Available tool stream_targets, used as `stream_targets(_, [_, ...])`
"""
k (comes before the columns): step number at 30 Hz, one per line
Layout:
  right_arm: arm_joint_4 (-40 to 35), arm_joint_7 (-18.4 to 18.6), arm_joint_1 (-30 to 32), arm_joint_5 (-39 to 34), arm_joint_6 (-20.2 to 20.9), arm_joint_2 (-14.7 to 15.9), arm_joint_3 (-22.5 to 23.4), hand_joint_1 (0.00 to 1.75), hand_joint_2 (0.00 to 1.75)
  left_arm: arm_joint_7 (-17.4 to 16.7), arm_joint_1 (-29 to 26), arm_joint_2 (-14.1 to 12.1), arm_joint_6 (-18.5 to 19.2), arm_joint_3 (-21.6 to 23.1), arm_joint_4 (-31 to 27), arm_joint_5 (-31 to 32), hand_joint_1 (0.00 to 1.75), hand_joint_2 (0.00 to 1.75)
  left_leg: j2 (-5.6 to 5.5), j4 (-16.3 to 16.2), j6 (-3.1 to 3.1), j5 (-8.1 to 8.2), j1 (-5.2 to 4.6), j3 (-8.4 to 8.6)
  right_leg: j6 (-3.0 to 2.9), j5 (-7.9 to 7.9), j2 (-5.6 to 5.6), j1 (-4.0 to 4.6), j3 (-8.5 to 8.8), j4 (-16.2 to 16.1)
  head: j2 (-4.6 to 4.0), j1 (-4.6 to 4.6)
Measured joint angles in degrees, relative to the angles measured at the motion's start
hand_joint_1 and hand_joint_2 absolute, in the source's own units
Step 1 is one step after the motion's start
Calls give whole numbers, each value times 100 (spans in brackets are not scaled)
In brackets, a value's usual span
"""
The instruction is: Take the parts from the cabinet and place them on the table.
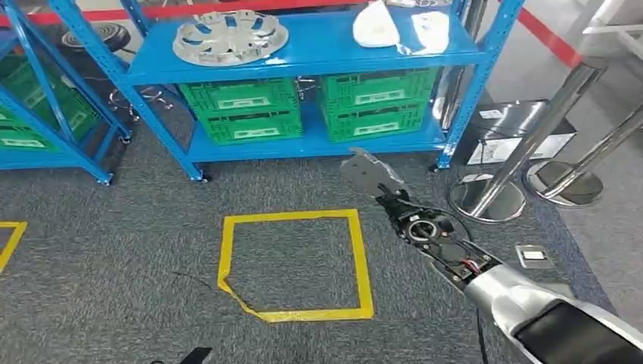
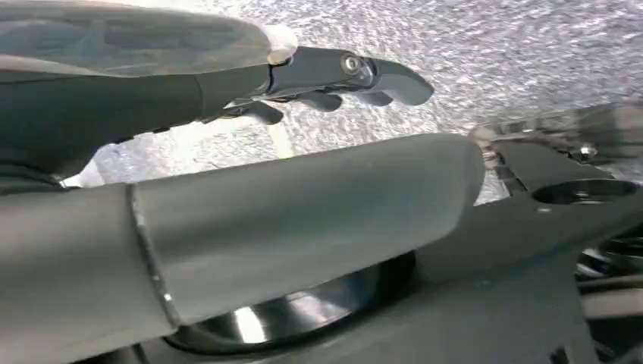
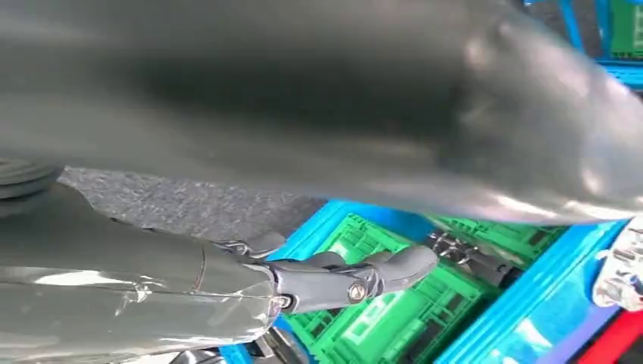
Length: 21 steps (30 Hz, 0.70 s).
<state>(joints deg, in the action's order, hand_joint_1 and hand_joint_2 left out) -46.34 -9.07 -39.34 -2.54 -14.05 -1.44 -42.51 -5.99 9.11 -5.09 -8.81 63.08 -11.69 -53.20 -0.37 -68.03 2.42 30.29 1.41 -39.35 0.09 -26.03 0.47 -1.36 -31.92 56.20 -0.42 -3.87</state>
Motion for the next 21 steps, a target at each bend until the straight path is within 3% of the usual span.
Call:
stream_targets(1, [0, 0, 13, 0, 0, 0, -2, 0, 0, -2, -3, 2, 0, 0, 0, 0, 0, 0, 0, -407, -8, 143, -8, -234, -19, -12, 0, 30, 1, 0, 0, 0])
stream_targets(2, [0, 0, 23, 0, 0, 0, -7, 0, 0, -2, -7, 2, 0, 0, 0, 0, 0, 0, 0, -610, -30, 169, -14, -381, -33, -21, 3, 61, 8, 0, 0, 0])
stream_targets(3, [0, 0, 25, 0, 0, 0, -11, 0, 0, -2, -12, 2, 0, 0, 0, 0, 0, 0, -1, -517, -75, 66, -33, -374, -49, -32, 13, 88, 23, 0, 0, 0])
stream_targets(4, [0, 0, 21, 0, 0, 0, -11, 0, 0, -2, -18, 2, 0, 0, 0, 0, 0, 0, -2, -192, -143, -140, -74, -253, -66, -44, 25, 114, 41, -1, 0, -2])
stream_targets(6, [0, -2, 5, 0, 0, 0, -11, 0, 0, -2, -9, -2, 0, 0, 0, 0, 0, 0, -5, 927, -361, -731, -188, 239, -91, -73, 35, 156, 93, -12, 0, 0])
stream_targets(7, [0, -2, 3, 0, 0, 0, -11, 0, 0, -2, -6, -48, -2, 0, 4, 0, 0, 0, 6, 1233, -467, -762, -251, 354, -90, -91, 35, 151, 102, -14, 0, 0])
stream_targets(8, [0, 0, 2, 0, 0, 2, -11, 0, 0, 0, 8, -39, 0, 0, 4, 0, 0, 0, 18, 1290, -424, -659, -264, 365, -79, -95, 40, 152, 95, -34, 0, 4])
stream_targets(9, [0, 0, 4, 0, 0, 0, -11, 0, 0, -2, 10, -37, -2, 0, 4, 0, 0, 0, 9, 1302, -450, -753, -282, 390, -58, -105, 39, 147, 79, -45, 0, 4])
stream_targets(11, [0, -2, 16, 0, 2, 0, -26, 0, 0, 0, 4, -35, -2, 0, 4, 0, 0, 0, 16, 1392, -470, -780, -270, 465, 9, -47, 24, 153, 151, 0, 0, 2])
stream_targets(13, [0, -2, -9, 0, 0, 0, -20, 0, 0, 0, 3, -24, -2, 0, 4, 0, 0, 0, 22, 1492, -477, -816, -204, 583, 67, -265, 18, 161, 80, 208, 0, 11])
stream_targets(16, [0, 0, -4, 0, 0, 0, -24, 0, 0, 0, 9, -22, 0, 0, 4, 0, 0, 0, 22, 1488, -489, -806, -196, 584, 158, -889, 11, 106, -535, 1465, 0, 9])
stream_targets(17, [2, 0, 22, 0, 0, 0, -24, 0, 0, 0, 5, -11, 0, 0, 4, 0, 0, 0, 21, 1481, -480, -799, -185, 583, 180, -967, 9, 86, -690, 1743, 0, 11])
stream_targets(18, [2, 2, 36, 0, 0, 2, -24, 0, 0, 0, -2, -7, 0, 0, 4, 0, 0, 0, 19, 1468, -468, -791, -171, 584, 209, -886, 6, 68, -694, 1705, 0, 9])
stream_targets(19, [2, 2, 33, 0, 0, 2, -24, 0, 0, 0, -9, 2, 0, 0, 4, 0, 0, 0, 15, 1445, -446, -776, -153, 584, 232, -676, 1, 47, -580, 1405, 0, 9])
stream_targets(21, [2, 2, 12, 0, 0, 2, -24, 0, 0, 0, -6, 11, 0, 0, 4, 0, 0, 0, 10, 1375, -382, -732, -112, 586, 289, -99, -10, -2, -117, 367, 0, 9])
